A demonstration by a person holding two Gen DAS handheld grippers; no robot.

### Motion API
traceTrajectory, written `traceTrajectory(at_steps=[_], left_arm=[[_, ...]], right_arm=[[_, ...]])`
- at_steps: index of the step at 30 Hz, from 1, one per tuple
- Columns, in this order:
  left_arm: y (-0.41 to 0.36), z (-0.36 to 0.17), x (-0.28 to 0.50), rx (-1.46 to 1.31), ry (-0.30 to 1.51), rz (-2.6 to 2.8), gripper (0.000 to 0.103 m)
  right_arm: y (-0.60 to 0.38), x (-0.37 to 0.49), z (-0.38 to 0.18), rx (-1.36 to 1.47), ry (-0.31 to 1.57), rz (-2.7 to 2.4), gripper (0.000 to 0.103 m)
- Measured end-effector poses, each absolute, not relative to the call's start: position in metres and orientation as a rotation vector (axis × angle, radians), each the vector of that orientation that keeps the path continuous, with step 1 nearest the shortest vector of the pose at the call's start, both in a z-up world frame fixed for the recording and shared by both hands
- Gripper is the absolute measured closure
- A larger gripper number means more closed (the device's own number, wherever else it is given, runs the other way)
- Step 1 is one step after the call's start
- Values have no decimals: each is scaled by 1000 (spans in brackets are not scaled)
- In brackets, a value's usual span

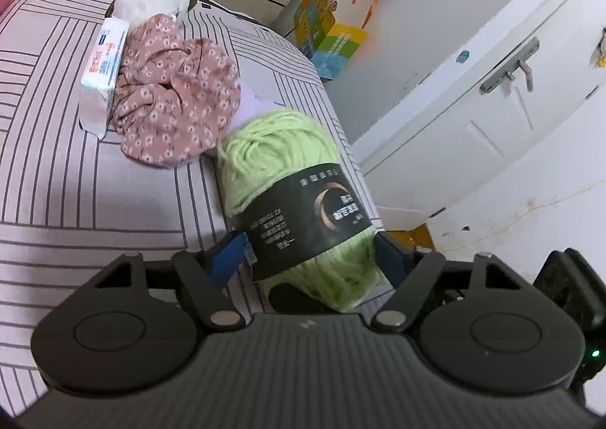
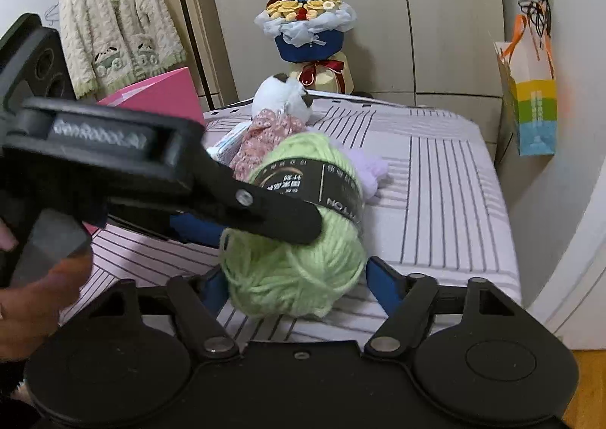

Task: Organize soft objects
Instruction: 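Lift the green yarn ball with the left gripper and carry it over the pink box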

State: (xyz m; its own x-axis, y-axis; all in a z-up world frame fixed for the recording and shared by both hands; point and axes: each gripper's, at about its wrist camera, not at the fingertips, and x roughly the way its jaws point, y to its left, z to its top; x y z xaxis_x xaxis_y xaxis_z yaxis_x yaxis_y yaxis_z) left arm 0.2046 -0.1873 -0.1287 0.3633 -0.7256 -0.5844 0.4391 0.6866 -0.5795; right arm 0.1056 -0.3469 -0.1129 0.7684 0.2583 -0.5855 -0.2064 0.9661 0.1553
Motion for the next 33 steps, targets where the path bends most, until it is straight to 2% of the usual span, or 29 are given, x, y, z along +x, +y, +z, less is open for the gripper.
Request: traceTrajectory(at_steps=[4,8,26,33], left_arm=[[-187,-127,195,-332,891,-755,40],[-187,-121,183,-280,868,-734,40],[-168,-88,126,-107,920,-712,40],[-136,-67,103,-145,896,-713,40]], right_arm=[[-342,96,-115,96,607,224,42],[-335,87,-115,143,585,189,46],[-303,45,-88,190,690,196,44],[-275,25,-65,120,680,228,43]])
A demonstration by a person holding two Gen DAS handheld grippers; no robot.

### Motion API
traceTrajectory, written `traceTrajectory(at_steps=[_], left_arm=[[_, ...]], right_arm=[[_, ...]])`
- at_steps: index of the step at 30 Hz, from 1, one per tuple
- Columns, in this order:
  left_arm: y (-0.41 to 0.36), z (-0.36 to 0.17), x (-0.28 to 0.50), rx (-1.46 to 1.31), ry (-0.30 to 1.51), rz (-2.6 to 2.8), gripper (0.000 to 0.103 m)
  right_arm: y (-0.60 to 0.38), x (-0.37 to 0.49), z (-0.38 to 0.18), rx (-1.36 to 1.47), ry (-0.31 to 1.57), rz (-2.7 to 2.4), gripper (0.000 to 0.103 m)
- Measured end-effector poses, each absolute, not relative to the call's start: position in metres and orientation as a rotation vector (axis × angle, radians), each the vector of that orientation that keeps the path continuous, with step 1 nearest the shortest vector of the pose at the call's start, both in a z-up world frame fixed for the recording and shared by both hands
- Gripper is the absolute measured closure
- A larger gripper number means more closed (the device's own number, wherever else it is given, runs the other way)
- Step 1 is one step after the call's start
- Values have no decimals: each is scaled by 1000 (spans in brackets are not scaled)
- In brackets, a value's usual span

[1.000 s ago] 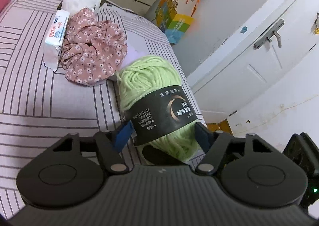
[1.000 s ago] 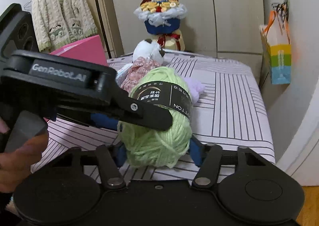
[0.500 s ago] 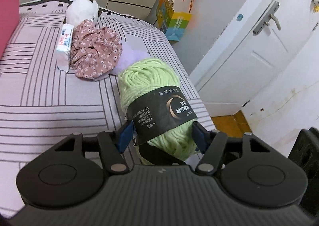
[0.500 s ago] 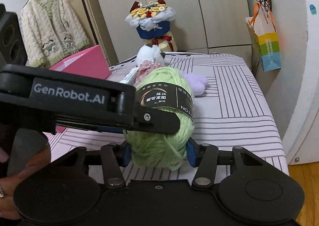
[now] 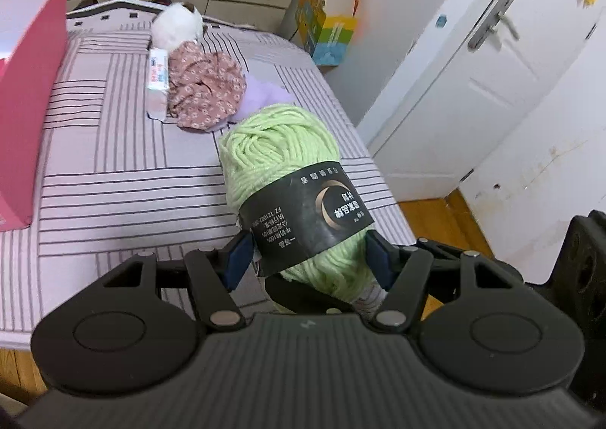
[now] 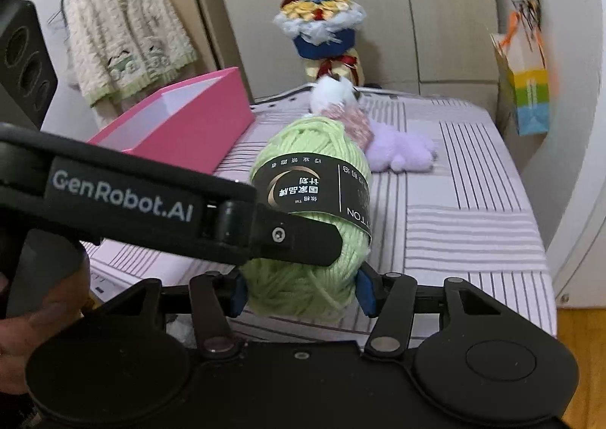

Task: Organize soft objects
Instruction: 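Lift the green yarn ball with the left gripper and carry it over the pink box, then lower the yarn ball into the pink box and open the left gripper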

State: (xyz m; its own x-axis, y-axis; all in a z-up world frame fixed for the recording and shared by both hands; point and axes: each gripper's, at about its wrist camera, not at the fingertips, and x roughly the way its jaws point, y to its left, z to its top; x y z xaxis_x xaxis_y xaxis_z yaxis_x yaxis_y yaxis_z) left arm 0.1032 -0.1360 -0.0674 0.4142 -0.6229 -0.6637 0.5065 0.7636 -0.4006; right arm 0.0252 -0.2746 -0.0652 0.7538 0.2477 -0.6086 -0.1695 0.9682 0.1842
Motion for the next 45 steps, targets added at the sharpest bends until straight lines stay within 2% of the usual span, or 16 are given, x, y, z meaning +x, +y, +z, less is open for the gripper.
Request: traceTrajectory(at_steps=[7,13,27,45], left_arm=[[-97,-33,79,-153,813,-696,40],[-52,-11,66,-151,674,-662,40],[54,26,123,-174,543,-506,40],[119,-9,232,-191,701,-404,40]], right_arm=[[-241,13,-32,-2,624,300,41],[-197,10,-16,-134,520,379,40],[-101,90,15,-109,445,511,39],[-34,205,-23,-32,645,567,39]])
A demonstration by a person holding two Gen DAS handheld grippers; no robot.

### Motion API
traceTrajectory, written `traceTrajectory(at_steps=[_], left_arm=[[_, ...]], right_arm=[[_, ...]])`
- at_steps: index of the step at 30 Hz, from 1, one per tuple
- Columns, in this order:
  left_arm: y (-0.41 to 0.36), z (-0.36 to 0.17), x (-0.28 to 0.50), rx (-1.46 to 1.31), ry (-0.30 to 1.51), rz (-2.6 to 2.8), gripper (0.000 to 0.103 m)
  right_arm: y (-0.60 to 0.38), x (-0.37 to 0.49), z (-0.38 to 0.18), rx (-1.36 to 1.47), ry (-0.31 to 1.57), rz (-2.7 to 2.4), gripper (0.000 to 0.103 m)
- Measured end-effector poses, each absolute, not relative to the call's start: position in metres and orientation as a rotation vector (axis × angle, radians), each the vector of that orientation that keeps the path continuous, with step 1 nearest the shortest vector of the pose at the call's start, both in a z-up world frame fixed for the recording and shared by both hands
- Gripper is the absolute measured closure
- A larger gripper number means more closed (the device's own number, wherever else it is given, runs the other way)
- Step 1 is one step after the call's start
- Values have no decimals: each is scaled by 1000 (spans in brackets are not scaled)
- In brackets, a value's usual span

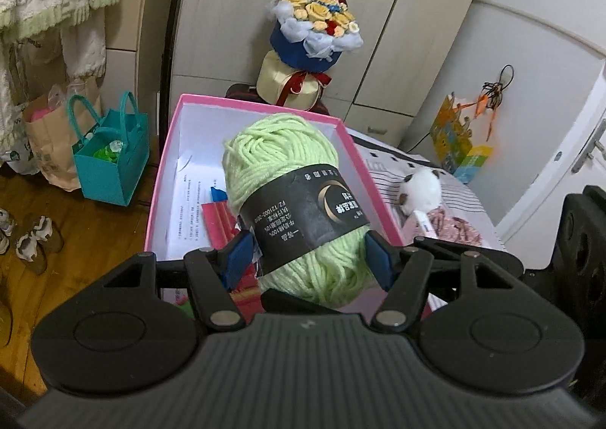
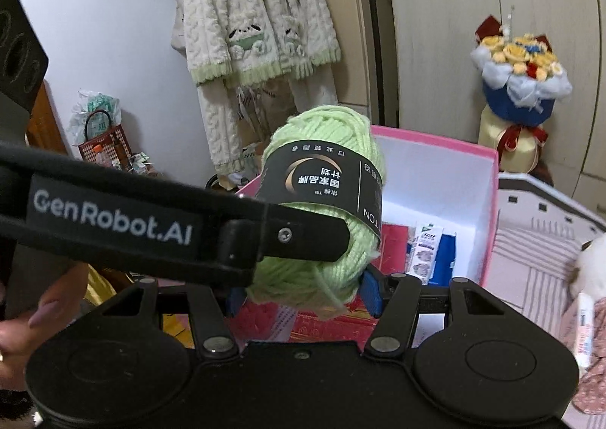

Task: Organize soft objects
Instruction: 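Lower the yarn ball into the pink box and open the left gripper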

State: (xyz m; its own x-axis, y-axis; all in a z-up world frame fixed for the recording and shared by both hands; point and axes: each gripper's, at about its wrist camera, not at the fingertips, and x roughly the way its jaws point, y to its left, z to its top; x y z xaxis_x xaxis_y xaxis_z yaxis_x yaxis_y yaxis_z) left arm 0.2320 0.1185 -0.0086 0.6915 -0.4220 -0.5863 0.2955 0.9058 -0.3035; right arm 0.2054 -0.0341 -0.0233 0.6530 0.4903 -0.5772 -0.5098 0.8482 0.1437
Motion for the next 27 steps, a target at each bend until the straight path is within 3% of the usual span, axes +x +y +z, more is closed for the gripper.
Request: traceTrajectory(at_steps=[13,16,27], left_arm=[[122,-24,265,-199,761,-390,40],[122,-25,265,-194,745,-345,40],[124,4,213,-96,638,-289,33]], right_arm=[[-20,238,-32,-54,757,521,38],[-24,240,-31,-35,762,526,33],[-29,208,-8,-134,681,467,27]])
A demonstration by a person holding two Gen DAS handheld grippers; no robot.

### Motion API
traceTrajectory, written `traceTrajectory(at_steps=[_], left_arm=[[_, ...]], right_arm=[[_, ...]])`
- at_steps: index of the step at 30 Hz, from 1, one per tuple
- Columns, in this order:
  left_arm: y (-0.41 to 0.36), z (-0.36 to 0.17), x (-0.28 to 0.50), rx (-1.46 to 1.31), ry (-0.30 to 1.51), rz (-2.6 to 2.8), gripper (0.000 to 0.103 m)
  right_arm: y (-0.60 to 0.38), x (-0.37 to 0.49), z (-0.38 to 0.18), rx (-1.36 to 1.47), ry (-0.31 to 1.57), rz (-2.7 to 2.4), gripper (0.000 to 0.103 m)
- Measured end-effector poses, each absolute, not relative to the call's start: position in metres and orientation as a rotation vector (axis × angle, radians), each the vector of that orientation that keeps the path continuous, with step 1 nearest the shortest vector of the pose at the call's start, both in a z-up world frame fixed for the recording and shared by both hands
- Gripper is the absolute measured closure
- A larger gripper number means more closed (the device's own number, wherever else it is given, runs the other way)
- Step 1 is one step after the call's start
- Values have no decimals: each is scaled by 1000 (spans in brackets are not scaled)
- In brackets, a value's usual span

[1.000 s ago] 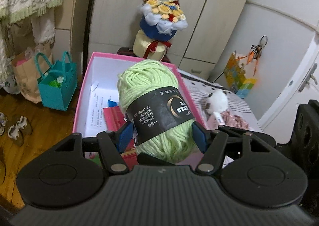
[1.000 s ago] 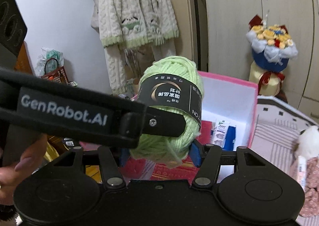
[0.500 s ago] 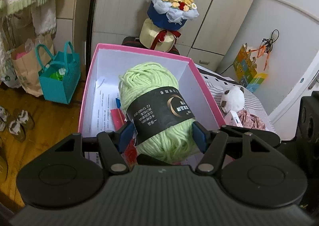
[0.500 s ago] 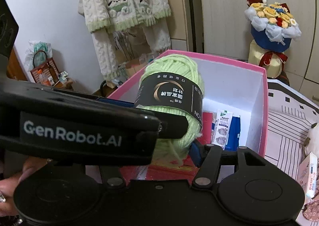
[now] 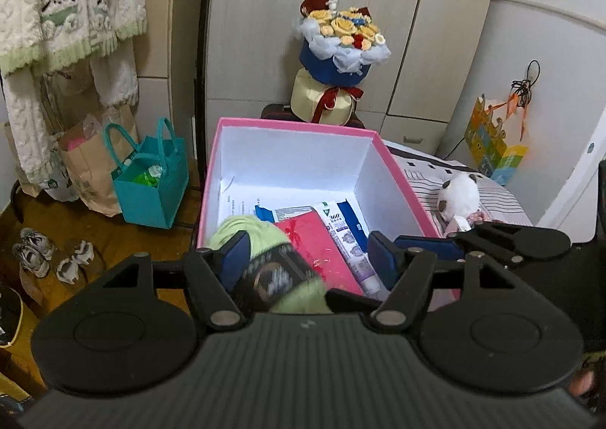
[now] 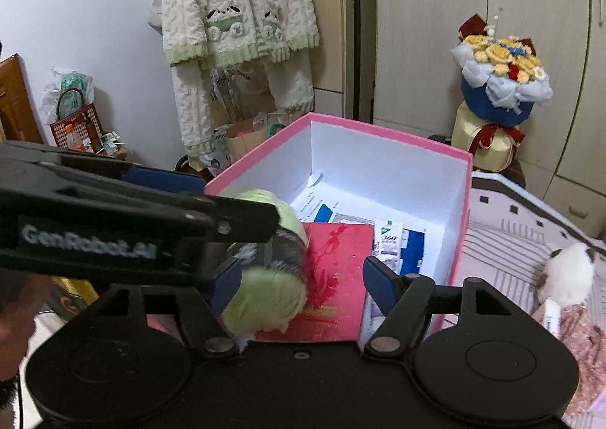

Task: Organize soft objects
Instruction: 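Lower the yarn ball into the pink box and open the left gripper, then move the left gripper to the small white tube while the right gripper reaches the pink floral cloth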

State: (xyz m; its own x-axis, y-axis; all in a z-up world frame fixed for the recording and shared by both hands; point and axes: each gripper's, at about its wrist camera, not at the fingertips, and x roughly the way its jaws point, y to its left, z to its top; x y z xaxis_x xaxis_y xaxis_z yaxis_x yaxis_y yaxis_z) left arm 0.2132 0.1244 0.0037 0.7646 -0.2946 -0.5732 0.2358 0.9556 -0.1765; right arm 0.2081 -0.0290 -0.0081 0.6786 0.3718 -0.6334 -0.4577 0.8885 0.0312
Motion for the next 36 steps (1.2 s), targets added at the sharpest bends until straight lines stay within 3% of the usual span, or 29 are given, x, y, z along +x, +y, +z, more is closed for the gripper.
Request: traceTrajectory(at_steps=[17,29,36], left_arm=[[113,51,128,6,524,-367,27],[67,43,109,-28,523,-513,27],[16,29,131,-25,570,-581,27]], right_arm=[[-66,137,30,-180,606,463,25],[-188,66,30,-77,534,395,22],[-248,70,15,1,527,290,21]])
